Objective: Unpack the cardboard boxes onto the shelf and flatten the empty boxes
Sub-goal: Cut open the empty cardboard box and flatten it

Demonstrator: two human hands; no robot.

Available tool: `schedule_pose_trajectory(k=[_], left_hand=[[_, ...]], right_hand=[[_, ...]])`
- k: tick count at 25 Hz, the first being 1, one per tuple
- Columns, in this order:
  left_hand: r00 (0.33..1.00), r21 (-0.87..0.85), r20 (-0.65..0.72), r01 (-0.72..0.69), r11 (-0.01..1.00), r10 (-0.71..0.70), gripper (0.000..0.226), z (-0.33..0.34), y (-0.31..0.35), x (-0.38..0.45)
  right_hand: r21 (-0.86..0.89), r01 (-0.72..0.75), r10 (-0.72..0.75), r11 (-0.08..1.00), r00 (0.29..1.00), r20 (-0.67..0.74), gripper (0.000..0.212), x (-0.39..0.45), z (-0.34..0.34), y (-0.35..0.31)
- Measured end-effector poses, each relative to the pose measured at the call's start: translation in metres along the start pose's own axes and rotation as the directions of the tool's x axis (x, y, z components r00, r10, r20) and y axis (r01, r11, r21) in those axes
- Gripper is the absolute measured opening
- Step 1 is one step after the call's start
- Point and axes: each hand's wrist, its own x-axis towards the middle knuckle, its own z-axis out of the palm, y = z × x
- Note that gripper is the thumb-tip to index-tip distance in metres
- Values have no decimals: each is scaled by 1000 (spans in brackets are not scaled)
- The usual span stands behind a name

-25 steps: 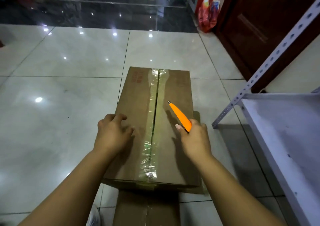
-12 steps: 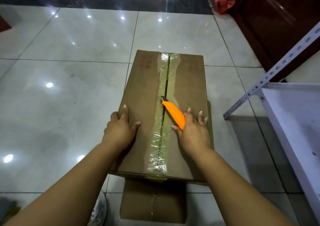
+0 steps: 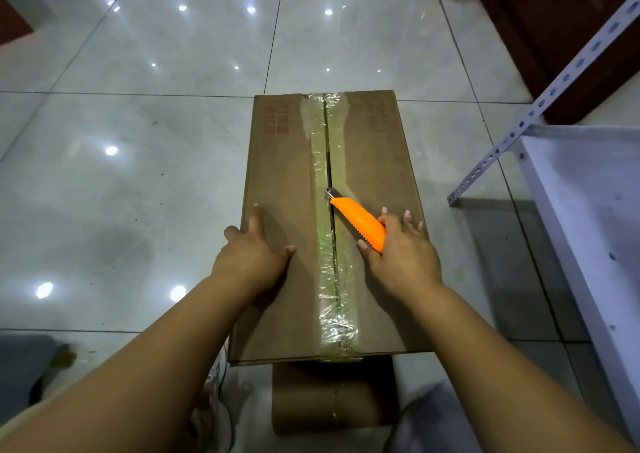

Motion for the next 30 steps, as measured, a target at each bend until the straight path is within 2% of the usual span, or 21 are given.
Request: schedule_pose_trajectory(k=[4, 9, 11, 12, 14, 16, 19, 23, 25, 28, 30], left_hand=[[999, 61, 53, -6, 998, 3, 92, 5, -5, -15], [994, 160, 55, -106, 981, 99, 96, -10, -9, -16], [986, 187, 18, -166, 968, 166, 99, -22, -9, -8], [980, 185, -1, -194, 963, 197, 99, -27, -10, -2], [968, 183, -33, -240, 953, 250, 96, -33, -12, 10], [952, 197, -30, -293, 936, 304, 94, -38, -14, 21], [923, 210, 7, -377, 902, 384, 96, -41, -11, 32], [911, 204, 68, -411, 888, 406, 99, -36, -9, 42], [914, 220, 89, -406, 887, 396, 97, -33, -8, 45], [922, 227, 92, -387, 894, 375, 97, -31, -5, 47], [929, 238, 82, -370, 898, 361, 101, -29, -3, 49]], right_hand=[[33, -14, 14, 999, 1000, 14, 55, -19, -4, 2], [241, -103, 109, 965, 994, -10, 30, -8, -21, -9], [405, -147, 172, 902, 985, -26, 36, 0, -25, -13], [516, -184, 216, 837, 976, -1, 38, 4, -26, -15], [728, -258, 270, 636, 957, 104, 33, 11, -28, -23], [838, -316, 269, 445, 940, 211, 24, 18, -30, -31], [897, -385, 219, 216, 915, 340, 19, 24, -31, -38], [907, -416, 102, 56, 907, 410, 12, 30, -28, -48], [914, -394, 86, 100, 918, 387, 13, 30, -26, -52], [892, -333, 136, 307, 943, 305, 16, 30, -20, -52], [875, -310, 180, 372, 949, 260, 15, 29, -15, -48]])
